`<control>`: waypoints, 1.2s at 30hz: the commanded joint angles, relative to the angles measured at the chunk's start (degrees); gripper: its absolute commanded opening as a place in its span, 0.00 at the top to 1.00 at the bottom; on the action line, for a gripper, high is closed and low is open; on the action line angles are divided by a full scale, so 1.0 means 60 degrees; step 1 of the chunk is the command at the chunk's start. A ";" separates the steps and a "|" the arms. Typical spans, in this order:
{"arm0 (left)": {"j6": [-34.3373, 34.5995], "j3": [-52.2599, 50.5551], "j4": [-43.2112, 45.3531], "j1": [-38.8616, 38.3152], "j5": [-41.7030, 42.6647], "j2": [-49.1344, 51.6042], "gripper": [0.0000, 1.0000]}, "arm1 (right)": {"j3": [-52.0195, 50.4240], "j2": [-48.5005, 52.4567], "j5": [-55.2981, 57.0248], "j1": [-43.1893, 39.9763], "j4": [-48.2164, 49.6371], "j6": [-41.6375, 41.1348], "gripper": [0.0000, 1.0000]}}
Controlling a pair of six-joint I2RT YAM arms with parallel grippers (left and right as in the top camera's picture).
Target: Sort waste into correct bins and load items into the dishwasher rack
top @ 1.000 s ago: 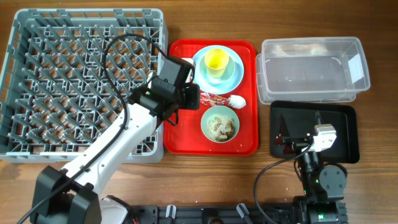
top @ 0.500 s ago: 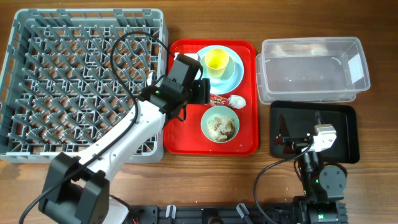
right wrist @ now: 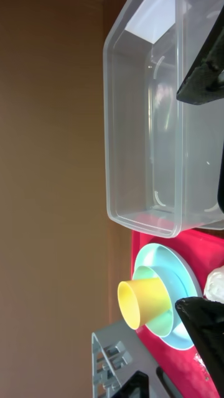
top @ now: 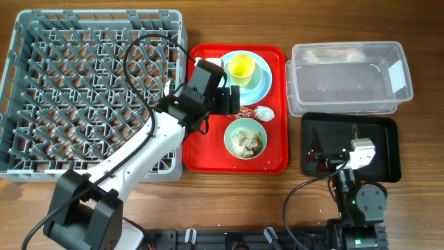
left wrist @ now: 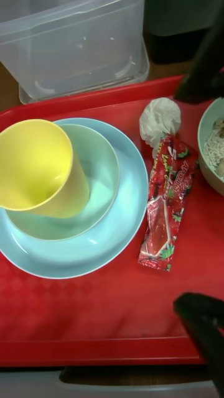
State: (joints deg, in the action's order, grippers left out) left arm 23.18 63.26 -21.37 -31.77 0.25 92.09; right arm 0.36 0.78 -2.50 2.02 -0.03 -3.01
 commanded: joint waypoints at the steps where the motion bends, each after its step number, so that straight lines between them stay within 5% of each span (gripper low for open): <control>1: -0.0033 -0.0044 0.0029 0.0000 -0.0127 0.0080 0.00 | -0.0011 -0.0040 0.0087 -0.0047 0.0029 -0.0066 0.00; 3: -0.0036 -0.0044 0.0029 0.0000 -0.0135 0.0080 0.00 | -0.0011 -0.0040 0.0087 -0.0047 0.0029 -0.0066 0.00; 6: -0.0036 -0.0044 0.0036 0.0004 -0.0135 0.0080 0.23 | -0.0011 -0.0040 0.0087 -0.0047 0.0029 -0.0069 0.00; 10: -0.0036 -0.0044 0.0142 0.0007 -0.0127 0.0080 0.31 | -0.0011 -0.0040 0.0091 -0.0047 0.0029 -0.0062 0.00; 11: -0.0036 -0.0044 0.0146 0.0007 -0.0127 0.0080 0.44 | -0.0011 -0.0040 0.0087 -0.0047 0.0029 -0.0066 0.00; 17: -0.0033 -0.0044 0.0102 0.0007 -0.0124 0.0080 0.78 | -0.0011 -0.0040 0.0091 -0.0047 0.0029 -0.0066 0.00; 26: -0.0040 -0.0044 0.0404 0.0007 -0.0138 0.0080 0.80 | -0.0011 -0.0040 0.0091 -0.0047 0.0029 -0.0066 0.00; 31: -0.0073 -0.0044 0.0488 0.0007 -0.0171 0.0080 0.70 | -0.0011 -0.0040 0.0091 -0.0047 0.0029 -0.0066 0.00; 32: -0.0277 -0.0044 0.0404 0.0011 -0.0718 0.0040 0.96 | -0.0011 -0.0040 0.0091 -0.0047 0.0029 -0.0066 0.00; 36: -0.0350 -0.0044 -0.0047 0.0007 -0.1745 -0.0747 0.96 | -0.0011 -0.0040 0.0087 -0.0047 0.0029 -0.0066 0.00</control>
State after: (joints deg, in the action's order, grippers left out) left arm 22.26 63.24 -20.58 -31.77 -3.90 91.92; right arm 0.34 0.80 -2.50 2.04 -0.03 -3.01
